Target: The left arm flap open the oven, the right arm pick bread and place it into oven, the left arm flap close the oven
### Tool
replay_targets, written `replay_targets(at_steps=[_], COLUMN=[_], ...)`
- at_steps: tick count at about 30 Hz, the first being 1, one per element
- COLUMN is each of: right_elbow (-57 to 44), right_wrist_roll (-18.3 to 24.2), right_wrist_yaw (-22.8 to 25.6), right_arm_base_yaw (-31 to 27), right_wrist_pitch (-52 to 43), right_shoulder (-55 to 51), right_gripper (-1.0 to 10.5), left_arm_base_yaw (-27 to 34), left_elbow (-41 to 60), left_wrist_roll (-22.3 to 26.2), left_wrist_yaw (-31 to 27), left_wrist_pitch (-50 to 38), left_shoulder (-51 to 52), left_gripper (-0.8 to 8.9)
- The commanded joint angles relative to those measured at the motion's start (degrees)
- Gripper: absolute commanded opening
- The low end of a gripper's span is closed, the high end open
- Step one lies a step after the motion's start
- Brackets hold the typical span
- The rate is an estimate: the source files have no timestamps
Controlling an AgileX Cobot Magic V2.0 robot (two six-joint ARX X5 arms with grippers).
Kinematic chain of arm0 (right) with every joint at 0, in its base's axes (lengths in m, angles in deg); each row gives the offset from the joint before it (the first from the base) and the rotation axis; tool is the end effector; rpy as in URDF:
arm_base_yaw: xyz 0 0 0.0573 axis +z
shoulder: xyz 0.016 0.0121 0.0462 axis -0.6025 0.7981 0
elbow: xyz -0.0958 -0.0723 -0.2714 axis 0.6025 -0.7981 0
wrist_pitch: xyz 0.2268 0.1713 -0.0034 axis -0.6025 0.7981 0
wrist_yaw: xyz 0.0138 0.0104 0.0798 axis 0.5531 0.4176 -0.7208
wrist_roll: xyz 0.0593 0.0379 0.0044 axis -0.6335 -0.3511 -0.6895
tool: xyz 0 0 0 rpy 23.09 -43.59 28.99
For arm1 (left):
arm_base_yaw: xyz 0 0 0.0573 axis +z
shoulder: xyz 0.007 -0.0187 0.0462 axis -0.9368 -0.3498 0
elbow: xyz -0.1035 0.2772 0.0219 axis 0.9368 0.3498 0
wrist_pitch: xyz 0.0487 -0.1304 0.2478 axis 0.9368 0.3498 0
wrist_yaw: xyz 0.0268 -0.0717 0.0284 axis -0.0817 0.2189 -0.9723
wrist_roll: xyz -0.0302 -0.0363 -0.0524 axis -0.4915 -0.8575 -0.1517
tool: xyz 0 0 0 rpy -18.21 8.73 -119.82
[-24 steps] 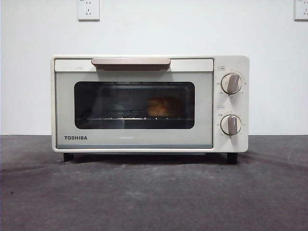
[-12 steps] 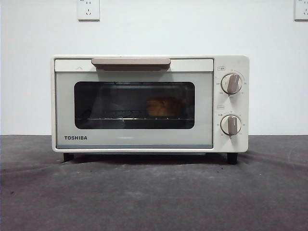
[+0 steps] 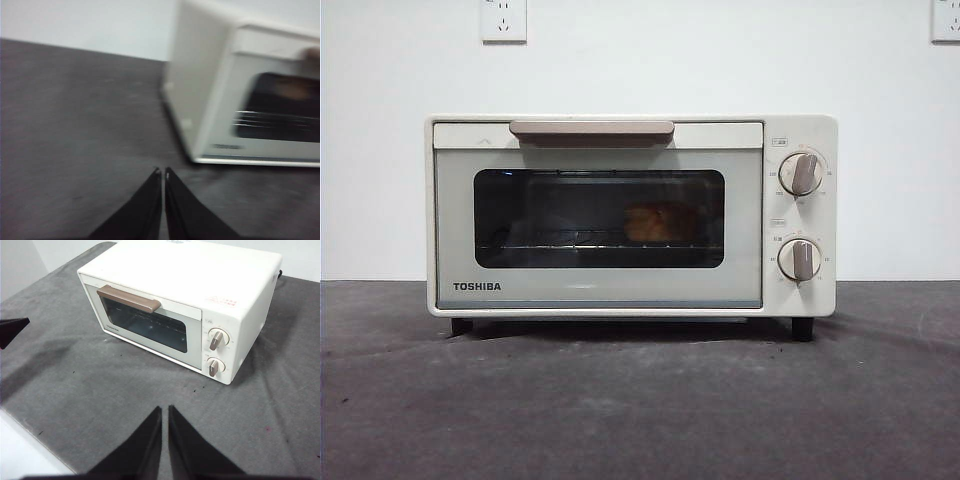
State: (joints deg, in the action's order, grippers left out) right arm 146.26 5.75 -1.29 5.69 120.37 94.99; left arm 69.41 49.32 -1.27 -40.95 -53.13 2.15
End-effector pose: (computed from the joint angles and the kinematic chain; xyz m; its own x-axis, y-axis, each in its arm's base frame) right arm 0.0400 0.0312 0.4146 0.7160 0.5539 -0.4248 -0.5471 0.8233 0.1514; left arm 0.1199 -0.0082 0.1648 0.9800 -0.1507 -0.1300 0.1267 0.9761 -0.1765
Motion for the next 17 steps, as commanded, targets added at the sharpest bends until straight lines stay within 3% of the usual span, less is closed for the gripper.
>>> replay_targets(at_steps=[1, 8, 17], right_elbow=[1.07, 1.07, 1.07], right_wrist_roll=[0.42, 0.42, 0.42], right_wrist_yaw=[0.02, 0.02, 0.04], right_arm_base_yaw=[0.52, 0.52, 0.52], right_wrist_pitch=[-0.59, -0.59, -0.59], right_shoulder=[0.22, 0.22, 0.22], right_gripper=[0.2, 0.2, 0.2], left_arm_base_yaw=[0.13, 0.04, 0.07], left_elbow=[1.31, 2.71, 2.71], left_wrist_roll=[0.15, 2.71, 5.27], left_wrist_yaw=[-3.98, -10.32, -10.47], left_wrist_pitch=[-1.16, 1.57, 1.92], left_shoulder=[0.96, 1.9, 1.9], left_gripper=[0.21, 0.21, 0.21])
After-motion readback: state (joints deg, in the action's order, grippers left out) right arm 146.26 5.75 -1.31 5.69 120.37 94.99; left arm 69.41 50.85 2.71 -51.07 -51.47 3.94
